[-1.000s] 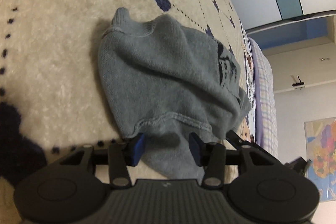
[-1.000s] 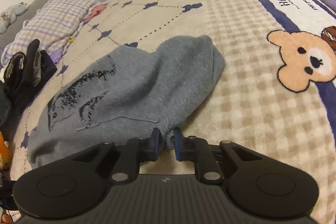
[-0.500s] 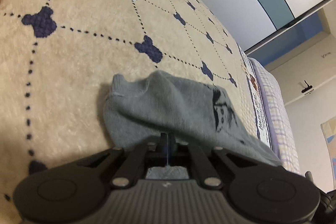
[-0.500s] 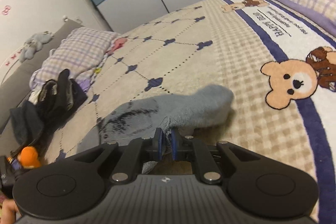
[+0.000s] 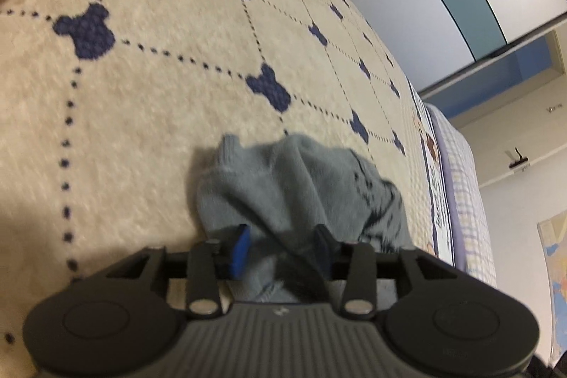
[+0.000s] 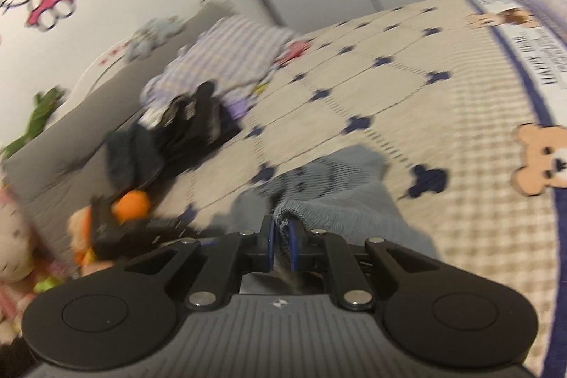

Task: Fold clothes

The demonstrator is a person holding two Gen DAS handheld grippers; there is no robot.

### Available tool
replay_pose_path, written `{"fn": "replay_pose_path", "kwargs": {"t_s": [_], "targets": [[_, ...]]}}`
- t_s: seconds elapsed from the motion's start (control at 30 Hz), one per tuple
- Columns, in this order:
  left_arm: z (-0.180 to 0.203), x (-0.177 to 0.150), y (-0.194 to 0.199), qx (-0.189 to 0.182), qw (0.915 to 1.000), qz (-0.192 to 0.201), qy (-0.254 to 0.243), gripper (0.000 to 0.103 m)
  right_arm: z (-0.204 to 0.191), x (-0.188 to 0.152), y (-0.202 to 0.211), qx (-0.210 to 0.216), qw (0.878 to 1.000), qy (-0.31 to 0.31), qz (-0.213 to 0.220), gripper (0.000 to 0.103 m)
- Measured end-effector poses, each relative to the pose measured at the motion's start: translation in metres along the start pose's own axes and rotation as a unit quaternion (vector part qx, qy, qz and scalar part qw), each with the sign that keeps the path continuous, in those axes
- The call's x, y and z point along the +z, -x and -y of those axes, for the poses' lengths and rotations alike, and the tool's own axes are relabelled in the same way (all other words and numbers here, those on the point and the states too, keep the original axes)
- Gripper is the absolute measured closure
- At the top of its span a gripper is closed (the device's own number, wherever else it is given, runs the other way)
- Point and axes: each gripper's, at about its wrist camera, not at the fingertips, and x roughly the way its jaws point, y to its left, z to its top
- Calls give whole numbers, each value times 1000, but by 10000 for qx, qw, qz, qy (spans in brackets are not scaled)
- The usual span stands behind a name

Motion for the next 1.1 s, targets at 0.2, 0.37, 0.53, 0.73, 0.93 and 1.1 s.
{"fn": "replay_pose_path", "kwargs": {"t_s": [0.2,0.37,0.53,0.73,0.93,1.1], "targets": [[-4,5,0,83,9999,66,69,40,-30,-10,-21,851,9939,446,-539,94],[-6,8,0,158,9998,138,77,40,-57,-23,-38,1531,9816,600,-972,98],[-5,7,-3,127,9999,94,68,39,-80,-35,-46,1985,9687,755,-1285,103],[-4,4,-8,140,9999,-31,25,37,-64,-32,-52,1389,9809,543,-1249,95],[0,2,-8,77,9999,-53,-52,36,-25,-19,-56,236,9959,225,-839,66],[5,2,-10,30,9999,-28,-113,36,8,-15,-72,-543,9952,-65,-814,64]]}}
